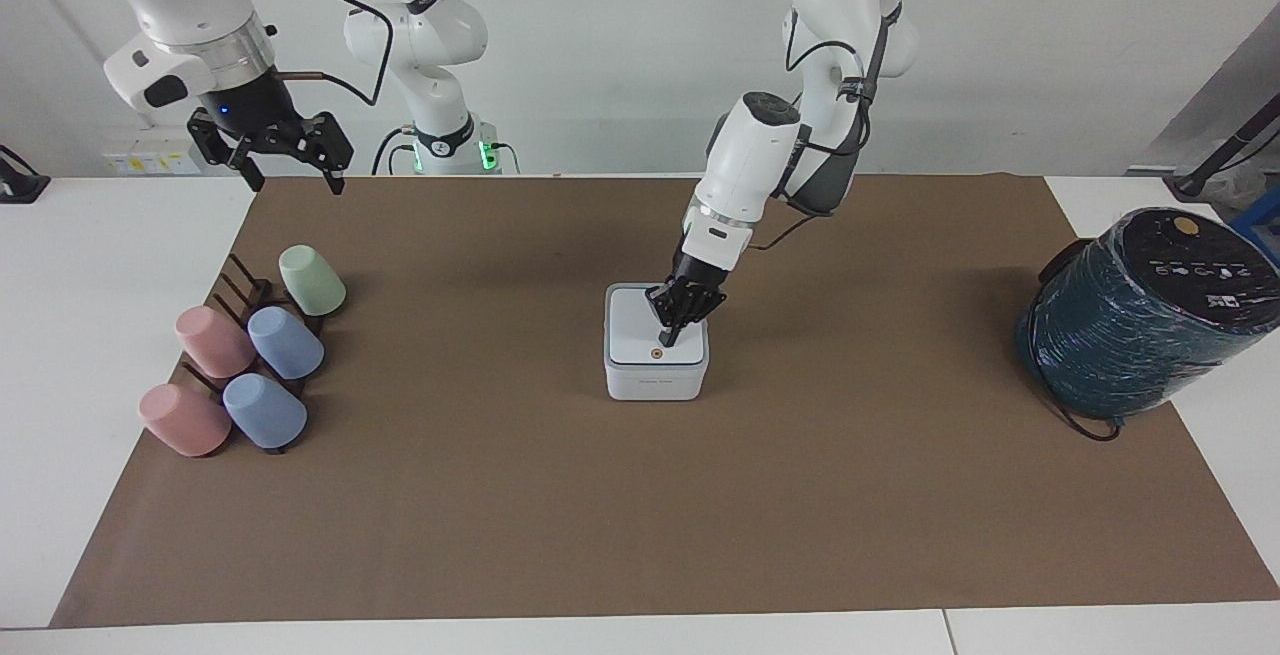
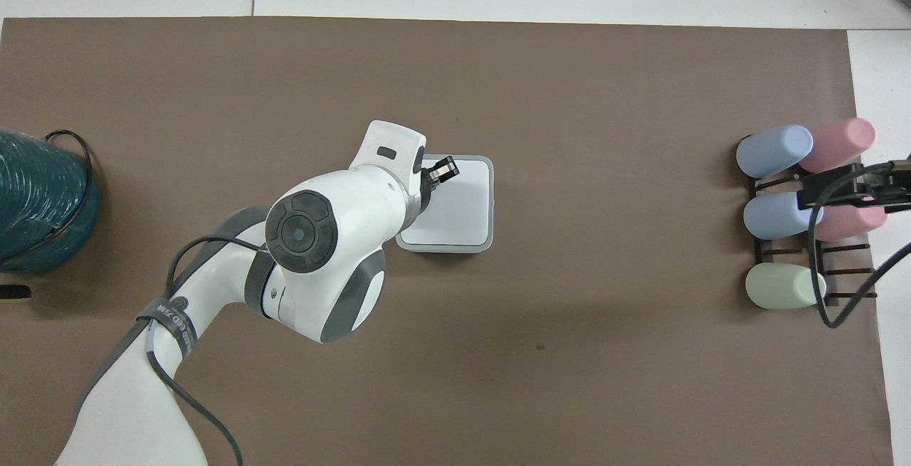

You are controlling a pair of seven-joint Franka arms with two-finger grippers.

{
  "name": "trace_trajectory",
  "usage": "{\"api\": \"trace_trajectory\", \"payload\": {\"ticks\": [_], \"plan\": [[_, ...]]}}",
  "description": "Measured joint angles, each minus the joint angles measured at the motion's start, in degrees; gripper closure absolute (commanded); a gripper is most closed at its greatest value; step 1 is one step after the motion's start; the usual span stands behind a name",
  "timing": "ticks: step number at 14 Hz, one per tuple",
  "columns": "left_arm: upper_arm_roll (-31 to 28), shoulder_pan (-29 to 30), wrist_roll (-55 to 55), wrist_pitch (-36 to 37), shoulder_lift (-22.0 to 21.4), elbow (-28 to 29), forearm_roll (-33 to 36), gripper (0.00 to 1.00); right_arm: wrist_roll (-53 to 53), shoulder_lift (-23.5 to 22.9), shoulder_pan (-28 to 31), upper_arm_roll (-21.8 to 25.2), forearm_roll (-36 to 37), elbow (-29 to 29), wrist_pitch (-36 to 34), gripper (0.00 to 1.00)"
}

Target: Close trash can lid

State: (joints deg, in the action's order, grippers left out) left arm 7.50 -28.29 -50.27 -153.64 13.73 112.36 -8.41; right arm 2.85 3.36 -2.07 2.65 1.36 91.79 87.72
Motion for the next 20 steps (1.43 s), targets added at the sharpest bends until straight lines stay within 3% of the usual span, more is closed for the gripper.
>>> {"api": "trace_trajectory", "payload": {"ticks": [12,14,20], "plan": [[-0.1,-0.6,0.0,-1.5,1.4,-0.8,0.0,1.00,0.0,0.0,0.0,0.0,0.0,0.0,0.0,0.00],[-0.3,-0.5,0.0,4.4,1.6,-3.6,0.0,1.00,0.0,0.0,0.0,0.0,0.0,0.0,0.0,0.00],[-0.9,4.0,1.9,31.4,1.3,-18.9,1.7,1.00,0.0,0.0,0.0,0.0,0.0,0.0,0.0,0.00]]}}
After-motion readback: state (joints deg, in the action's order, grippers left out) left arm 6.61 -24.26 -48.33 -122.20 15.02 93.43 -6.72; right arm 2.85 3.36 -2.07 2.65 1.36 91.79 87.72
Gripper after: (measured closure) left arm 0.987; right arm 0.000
